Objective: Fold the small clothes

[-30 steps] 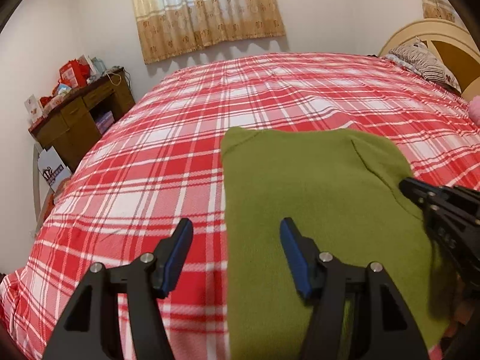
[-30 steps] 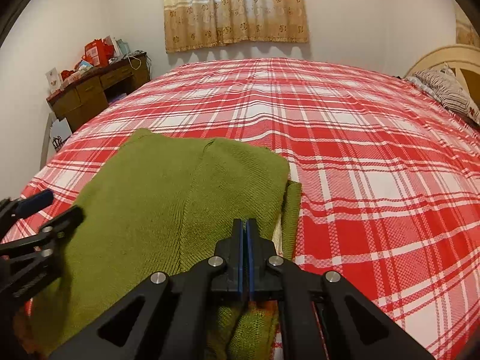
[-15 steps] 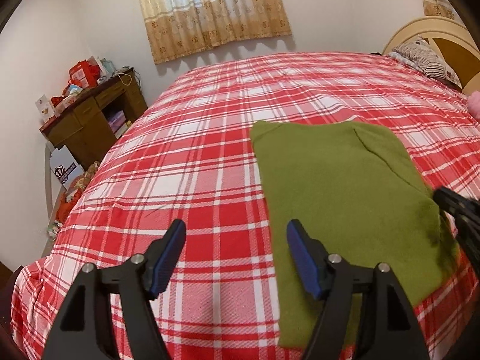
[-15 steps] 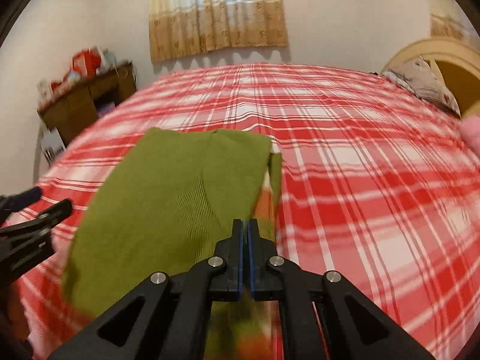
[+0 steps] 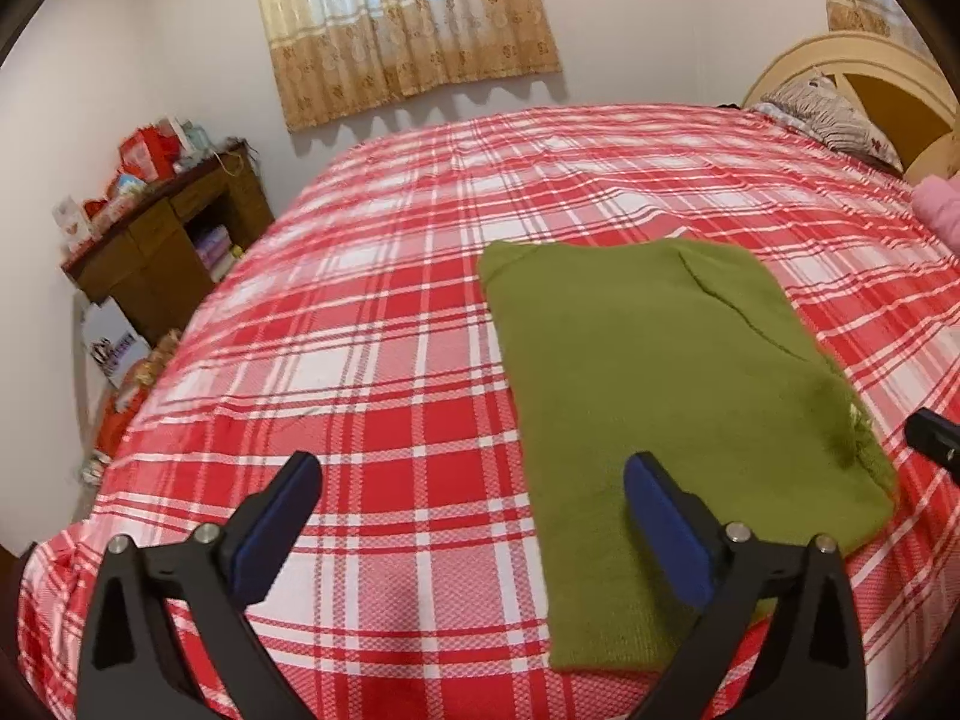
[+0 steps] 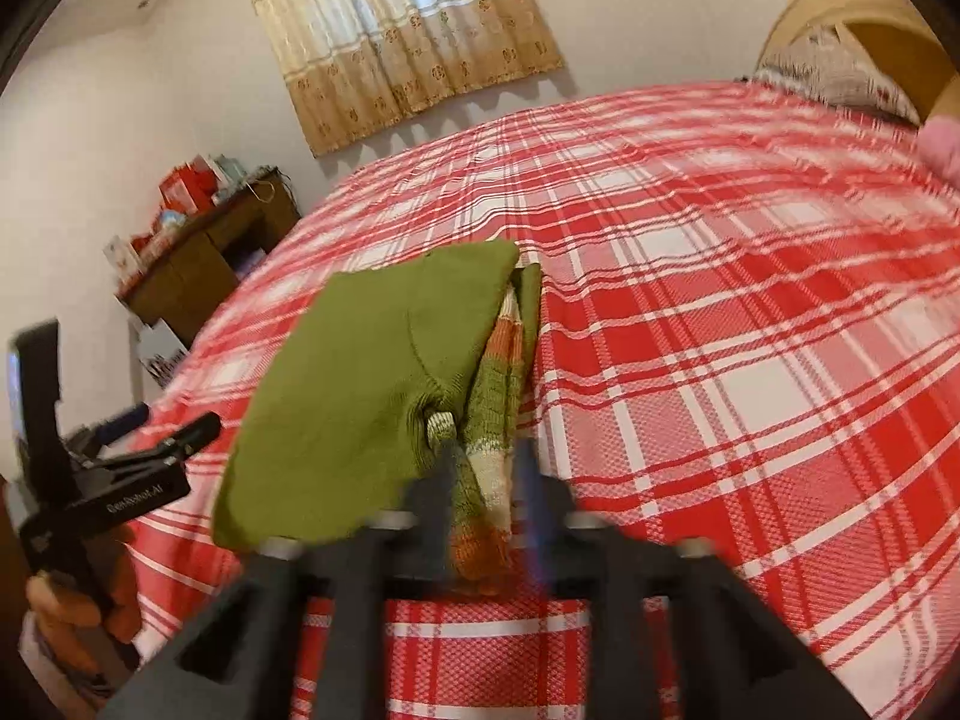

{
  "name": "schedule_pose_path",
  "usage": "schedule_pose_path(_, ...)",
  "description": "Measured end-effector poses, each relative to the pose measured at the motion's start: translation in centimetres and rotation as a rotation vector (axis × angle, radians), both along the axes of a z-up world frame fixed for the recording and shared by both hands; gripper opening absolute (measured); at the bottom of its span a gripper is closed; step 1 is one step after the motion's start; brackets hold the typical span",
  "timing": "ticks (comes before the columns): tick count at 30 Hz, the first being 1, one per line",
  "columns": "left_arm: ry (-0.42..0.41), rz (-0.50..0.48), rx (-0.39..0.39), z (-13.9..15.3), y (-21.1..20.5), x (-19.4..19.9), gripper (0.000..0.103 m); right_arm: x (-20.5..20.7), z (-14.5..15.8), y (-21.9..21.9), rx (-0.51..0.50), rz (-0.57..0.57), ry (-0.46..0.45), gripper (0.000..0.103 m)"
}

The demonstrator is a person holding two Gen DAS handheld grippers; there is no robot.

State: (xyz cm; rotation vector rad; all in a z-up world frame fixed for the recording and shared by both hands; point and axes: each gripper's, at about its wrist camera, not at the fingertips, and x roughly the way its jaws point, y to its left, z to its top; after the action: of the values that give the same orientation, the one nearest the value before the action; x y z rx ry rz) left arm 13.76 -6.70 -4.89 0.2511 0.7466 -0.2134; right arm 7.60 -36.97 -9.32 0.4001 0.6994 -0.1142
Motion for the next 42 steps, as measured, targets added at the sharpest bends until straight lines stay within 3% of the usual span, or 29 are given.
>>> schedule_pose_path(1,0.015,0.001,-0.010,-0.1,0.1,0.4,0.103,-0.1,0.0,-0.3,0.017,-0.009,-0.016,0.067)
schedule_pose_path(2,0.024,0.000,-0.013,-0.3,0.1,0.6,0.103,-0.4,0.1,-0.7,0.031,-0.025,-0.039,0.070)
schedule_pose_path(5,0.033,0.008,0.022,-0.8,-0.4,1.2,0.103,-0.1,-0.1,-1.4,0.074,-0.020,-0.054,0.070)
schedule_pose_path(8,0.042,-0.017,0.007,-1.1,-0.5,1.1,0.103,0.3,-0.6,-1.9,0.096,-0.025,-0.037,0.070)
schedule_pose_path(15,0.015,-0.044,-0.129,0.2,1.3,2.9,0.103,2.4,-0.8,-3.0,0.077,-0.003,-0.029,0.070)
schedule_pose_path(18,0.038,-0.044,-0.226,0.8,1.4,5.1,0.103,4.8,-0.6,-3.3,0.087,0.021,-0.032,0.070)
schedule_pose_path(25,0.191,-0.056,-0.399,-2.7,-0.1,8.9,0.103,10.5,-1.8,-3.0,0.072,0.081,0.011,0.070)
schedule_pose_path(28,0.259,-0.092,-0.356,-5.3,-1.9,8.8,0.103,12.3,-3.6,-3.3,0.081,0.089,0.063,0.070)
schedule_pose_path(32,0.310,-0.122,-0.456,-6.2,-1.1,9.1,0.103,12.8,-4.9,-4.0,0.150,0.106,0.060,0.070)
schedule_pose_path(38,0.299,-0.178,-0.456,-6.1,-1.7,8.5,0.102,12.9,-5.0,-2.5,0.160,0.245,0.041,0.070)
schedule_pose_path(42,0.297,-0.191,-0.447,-5.8,-1.9,8.4,0.100,13.6,-5.2,-2.2,0.133,0.239,0.064,0.066)
